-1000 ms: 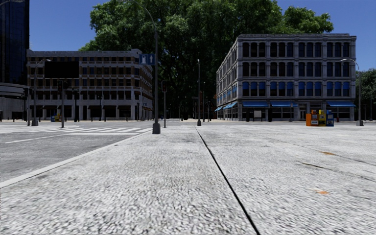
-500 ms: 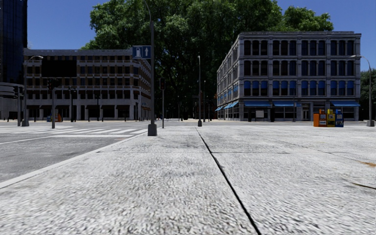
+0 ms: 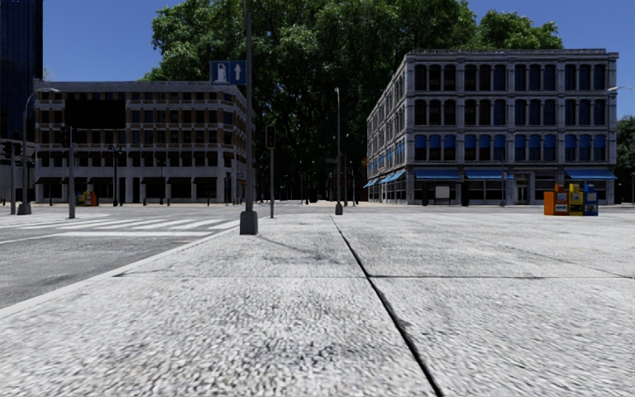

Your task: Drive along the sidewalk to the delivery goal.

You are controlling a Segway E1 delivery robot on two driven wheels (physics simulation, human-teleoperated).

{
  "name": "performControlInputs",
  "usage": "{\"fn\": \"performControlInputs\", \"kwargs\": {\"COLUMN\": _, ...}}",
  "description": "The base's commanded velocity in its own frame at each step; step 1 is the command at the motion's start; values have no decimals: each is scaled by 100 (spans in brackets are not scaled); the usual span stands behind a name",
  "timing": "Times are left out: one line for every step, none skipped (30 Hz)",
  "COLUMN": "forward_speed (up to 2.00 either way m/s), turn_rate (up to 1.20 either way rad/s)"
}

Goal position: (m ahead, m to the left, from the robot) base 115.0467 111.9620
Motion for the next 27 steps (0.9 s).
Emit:
{"fn": "performControlInputs", "kwargs": {"forward_speed": 200, "turn_rate": 0}}
{"fn": "performControlInputs", "kwargs": {"forward_speed": 200, "turn_rate": 0}}
{"fn": "performControlInputs", "kwargs": {"forward_speed": 200, "turn_rate": 0}}
{"fn": "performControlInputs", "kwargs": {"forward_speed": 200, "turn_rate": 0}}
{"fn": "performControlInputs", "kwargs": {"forward_speed": 200, "turn_rate": 0}}
{"fn": "performControlInputs", "kwargs": {"forward_speed": 200, "turn_rate": 0}}
{"fn": "performControlInputs", "kwargs": {"forward_speed": 200, "turn_rate": 0}}
{"fn": "performControlInputs", "kwargs": {"forward_speed": 200, "turn_rate": 0}}
{"fn": "performControlInputs", "kwargs": {"forward_speed": 200, "turn_rate": 0}}
{"fn": "performControlInputs", "kwargs": {"forward_speed": 200, "turn_rate": 0}}
{"fn": "performControlInputs", "kwargs": {"forward_speed": 200, "turn_rate": 0}}
{"fn": "performControlInputs", "kwargs": {"forward_speed": 200, "turn_rate": 0}}
{"fn": "performControlInputs", "kwargs": {"forward_speed": 200, "turn_rate": 0}}
{"fn": "performControlInputs", "kwargs": {"forward_speed": 200, "turn_rate": 0}}
{"fn": "performControlInputs", "kwargs": {"forward_speed": 200, "turn_rate": 0}}
{"fn": "performControlInputs", "kwargs": {"forward_speed": 200, "turn_rate": 0}}
{"fn": "performControlInputs", "kwargs": {"forward_speed": 200, "turn_rate": 0}}
{"fn": "performControlInputs", "kwargs": {"forward_speed": 200, "turn_rate": 0}}
{"fn": "performControlInputs", "kwargs": {"forward_speed": 200, "turn_rate": 0}}
{"fn": "performControlInputs", "kwargs": {"forward_speed": 200, "turn_rate": 0}}
{"fn": "performControlInputs", "kwargs": {"forward_speed": 200, "turn_rate": 0}}
{"fn": "performControlInputs", "kwargs": {"forward_speed": 200, "turn_rate": 0}}
{"fn": "performControlInputs", "kwargs": {"forward_speed": 200, "turn_rate": 0}}
{"fn": "performControlInputs", "kwargs": {"forward_speed": 200, "turn_rate": 0}}
{"fn": "performControlInputs", "kwargs": {"forward_speed": 200, "turn_rate": 0}}
{"fn": "performControlInputs", "kwargs": {"forward_speed": 200, "turn_rate": 0}}
{"fn": "performControlInputs", "kwargs": {"forward_speed": 200, "turn_rate": 0}}
